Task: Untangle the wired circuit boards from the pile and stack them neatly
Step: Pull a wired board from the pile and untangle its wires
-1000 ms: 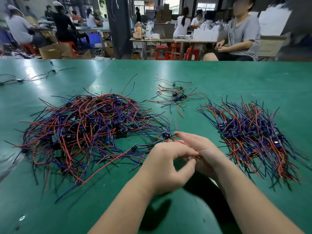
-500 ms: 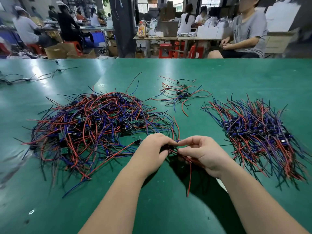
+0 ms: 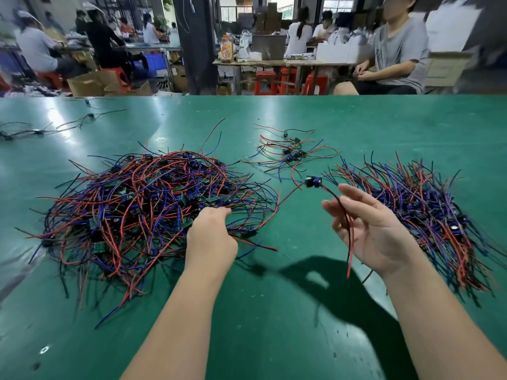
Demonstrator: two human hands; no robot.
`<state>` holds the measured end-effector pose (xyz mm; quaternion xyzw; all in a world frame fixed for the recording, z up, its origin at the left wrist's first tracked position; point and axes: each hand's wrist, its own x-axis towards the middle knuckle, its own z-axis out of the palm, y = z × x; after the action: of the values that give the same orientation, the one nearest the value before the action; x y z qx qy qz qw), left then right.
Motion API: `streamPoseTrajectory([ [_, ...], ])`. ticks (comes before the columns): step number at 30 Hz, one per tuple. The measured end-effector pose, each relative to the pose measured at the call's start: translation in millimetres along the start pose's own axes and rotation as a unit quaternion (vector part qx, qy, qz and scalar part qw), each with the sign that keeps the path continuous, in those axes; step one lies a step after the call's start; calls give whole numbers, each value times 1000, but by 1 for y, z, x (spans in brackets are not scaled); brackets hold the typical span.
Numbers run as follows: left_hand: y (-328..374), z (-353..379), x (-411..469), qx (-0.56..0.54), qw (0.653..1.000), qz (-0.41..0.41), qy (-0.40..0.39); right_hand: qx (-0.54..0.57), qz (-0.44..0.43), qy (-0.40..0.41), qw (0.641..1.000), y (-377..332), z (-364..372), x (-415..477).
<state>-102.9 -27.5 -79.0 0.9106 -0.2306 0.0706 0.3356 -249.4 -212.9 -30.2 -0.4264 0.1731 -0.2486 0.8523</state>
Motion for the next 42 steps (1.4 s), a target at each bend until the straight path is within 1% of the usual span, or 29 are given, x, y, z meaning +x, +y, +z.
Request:
streamPoseTrajectory([
  [3,13,-6,-7,9,997,27,71,51,10,-15,999,0,3,-1],
  [5,23,-11,-12,-55,989,60,121,73,23,-10,997,1,6,-2],
  [6,29,-12,-16,-106,983,77,131,83,33,-8,996,2,8,-3],
  [7,34,-12,-19,-168,975,88,117,85,44,-7,995,4,10,-3],
  [9,46,-9,-26,-298,952,73,24,55,76,-15,996,11,16,-7],
  [10,49,-6,-28,-340,938,65,-22,24,95,-24,995,17,19,-9],
  [11,51,-2,-29,-356,931,71,-46,-11,114,-36,993,23,23,-11],
  [13,51,2,-31,-368,926,75,-44,-70,143,-71,985,34,30,-16],
  [14,50,2,-31,-384,920,59,-44,-89,151,-86,981,36,32,-18],
  [15,52,0,-31,-417,906,35,-55,-102,155,-96,978,37,33,-19],
  [18,58,-3,-33,-542,833,-30,-111,-109,165,-108,974,32,33,-21],
  [19,60,-4,-33,-565,815,-44,-119,-101,171,-107,974,30,32,-22],
  [21,60,-5,-33,-610,780,-57,-125,-67,183,-98,976,28,32,-22],
  [24,59,-10,-32,-684,715,-49,-141,-21,201,-100,974,30,35,-23],
  [25,60,-12,-32,-694,704,-47,-141,-19,204,-112,973,32,36,-24],
  [27,62,-13,-31,-692,707,-55,-136,-35,192,-136,971,37,36,-25],
  [30,63,-13,-29,-670,723,-76,-152,-103,140,-151,973,36,31,-22],
  [31,62,-13,-28,-650,737,-77,-169,-117,118,-142,976,33,28,-19],
  [32,60,-13,-28,-614,762,-68,-196,-124,97,-126,980,29,24,-15],
  [33,58,-13,-28,-564,790,-49,-235,-135,80,-113,981,25,20,-12],
  [34,56,-13,-29,-514,811,-25,-278,-156,72,-112,979,22,17,-10],
  [36,53,-10,-33,-439,827,14,-350,-220,77,-136,963,22,14,-11],
  [37,52,-9,-35,-416,831,24,-369,-246,82,-144,955,24,14,-12],
  [39,51,-7,-37,-386,844,21,-371,-272,75,-130,951,29,14,-12],
  [40,52,-5,-37,-386,848,1,-362,-284,64,-119,949,29,14,-12],
  [42,54,-2,-38,-422,841,-45,-336,-299,52,-110,946,28,15,-11],
])
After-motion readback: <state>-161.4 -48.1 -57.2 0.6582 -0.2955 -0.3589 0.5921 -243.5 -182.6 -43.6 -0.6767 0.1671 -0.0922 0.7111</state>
